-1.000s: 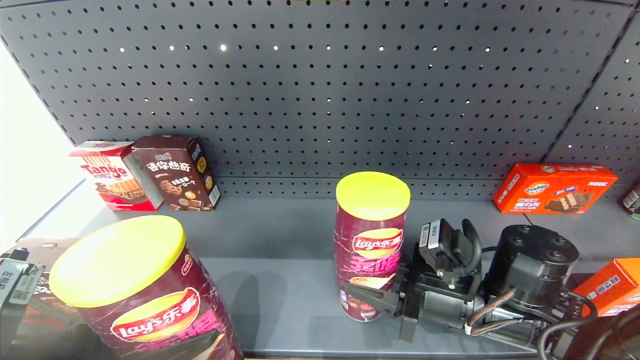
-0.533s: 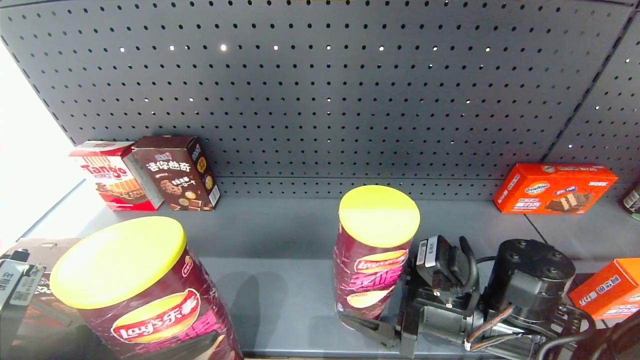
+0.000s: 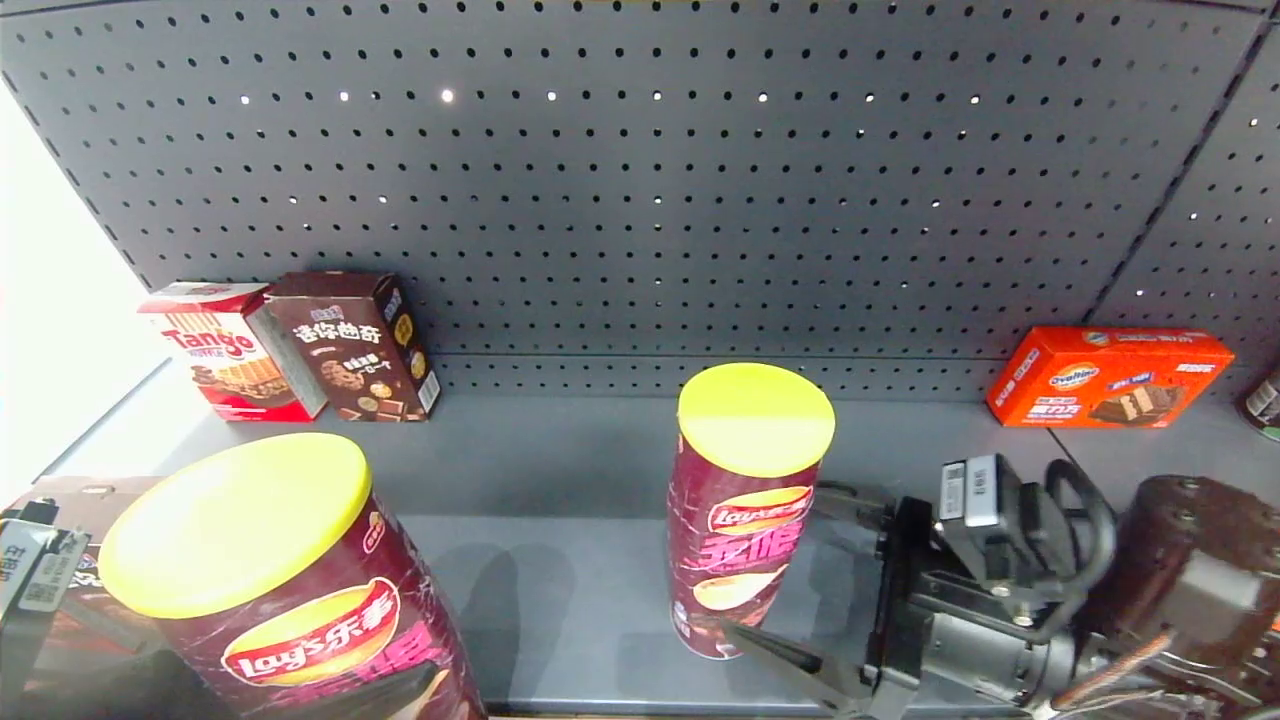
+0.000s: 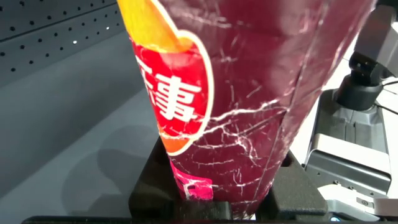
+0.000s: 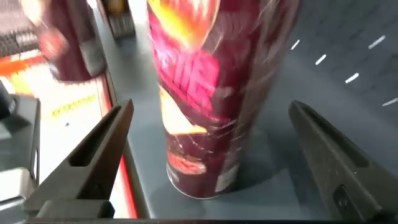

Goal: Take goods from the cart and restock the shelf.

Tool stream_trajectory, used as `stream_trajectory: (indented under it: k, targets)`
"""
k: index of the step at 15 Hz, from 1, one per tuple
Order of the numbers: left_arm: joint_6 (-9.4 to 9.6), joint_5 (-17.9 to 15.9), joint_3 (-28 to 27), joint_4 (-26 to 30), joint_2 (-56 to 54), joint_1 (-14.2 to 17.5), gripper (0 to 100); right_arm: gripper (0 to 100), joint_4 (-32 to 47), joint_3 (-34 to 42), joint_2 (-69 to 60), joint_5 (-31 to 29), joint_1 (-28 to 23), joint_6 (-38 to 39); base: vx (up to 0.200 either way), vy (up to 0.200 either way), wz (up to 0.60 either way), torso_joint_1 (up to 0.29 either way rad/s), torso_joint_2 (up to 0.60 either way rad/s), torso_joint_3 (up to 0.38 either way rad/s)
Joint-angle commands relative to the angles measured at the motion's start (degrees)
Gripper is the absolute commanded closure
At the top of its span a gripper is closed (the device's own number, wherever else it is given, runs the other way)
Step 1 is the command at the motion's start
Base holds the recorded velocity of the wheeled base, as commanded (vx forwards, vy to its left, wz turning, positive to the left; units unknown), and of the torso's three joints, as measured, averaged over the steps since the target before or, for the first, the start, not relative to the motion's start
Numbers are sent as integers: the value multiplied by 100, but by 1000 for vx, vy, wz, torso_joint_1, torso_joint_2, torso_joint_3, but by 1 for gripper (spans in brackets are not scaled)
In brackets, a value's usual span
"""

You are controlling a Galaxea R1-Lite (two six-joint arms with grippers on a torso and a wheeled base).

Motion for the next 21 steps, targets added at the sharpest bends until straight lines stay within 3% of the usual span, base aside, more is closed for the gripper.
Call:
stream_trajectory:
  k: [1, 5, 8, 12, 13, 16, 18, 21]
  targets:
    - [2, 0, 1, -5, -5, 0, 100, 0, 62, 333, -981, 8, -181, 5, 0, 0, 0, 0, 0, 0]
    - [2, -9, 1, -5, -22, -9, 100, 0, 581, 1283, -2853, -10, -1525, 32, 0, 0, 0, 0, 0, 0]
    - [2, -9, 1, -5, -75, -35, 100, 0, 1978, 1221, -4216, -546, -2140, 32, 0, 0, 0, 0, 0, 0]
    - [11, -18, -16, -5, -128, -53, 100, 0, 4369, 1388, -6554, -1996, -2184, 111, 0, 0, 0, 0, 0, 0]
    - [11, -18, -7, -5, -128, -62, 100, 0, 4729, 1414, -6923, -2119, -2184, 146, 0, 0, 0, 0, 0, 0]
    - [11, -27, -7, 4, -189, -62, 100, 0, 7305, 1441, -9155, -2479, -2228, 269, 0, 0, 0, 0, 0, 0]
    - [11, -27, -16, -5, -207, -62, 100, 0, 8043, 1590, -9489, -2778, -2264, 454, 0, 0, 0, 0, 0, 0]
    - [11, -27, -7, -5, -225, -62, 100, 0, 7621, 1828, -9489, -2840, -2264, 999, 0, 0, 0, 0, 0, 0]
